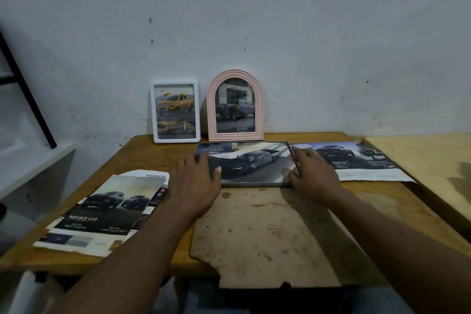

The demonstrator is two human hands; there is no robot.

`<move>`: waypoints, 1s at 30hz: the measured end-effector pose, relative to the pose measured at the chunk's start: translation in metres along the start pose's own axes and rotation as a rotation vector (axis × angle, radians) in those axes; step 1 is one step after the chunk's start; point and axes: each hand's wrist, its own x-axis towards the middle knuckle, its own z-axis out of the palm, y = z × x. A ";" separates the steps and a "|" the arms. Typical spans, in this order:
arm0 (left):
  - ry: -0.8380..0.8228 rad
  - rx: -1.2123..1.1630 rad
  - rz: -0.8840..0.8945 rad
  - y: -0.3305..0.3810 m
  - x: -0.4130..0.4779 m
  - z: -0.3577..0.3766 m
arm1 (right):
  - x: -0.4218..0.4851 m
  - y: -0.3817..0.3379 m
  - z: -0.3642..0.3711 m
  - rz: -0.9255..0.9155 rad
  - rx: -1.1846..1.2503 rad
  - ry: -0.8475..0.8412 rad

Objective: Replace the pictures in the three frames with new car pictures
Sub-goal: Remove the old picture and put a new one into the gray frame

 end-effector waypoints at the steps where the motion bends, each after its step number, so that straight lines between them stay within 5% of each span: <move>1: -0.002 -0.001 -0.011 0.004 -0.008 -0.004 | -0.009 0.003 -0.002 0.004 -0.015 0.002; 13: -0.250 0.096 0.001 0.028 -0.064 -0.031 | -0.081 0.007 -0.009 0.152 -0.153 -0.060; 30: 0.155 -0.232 -0.056 0.007 -0.077 -0.016 | -0.078 -0.017 0.010 0.166 0.304 0.380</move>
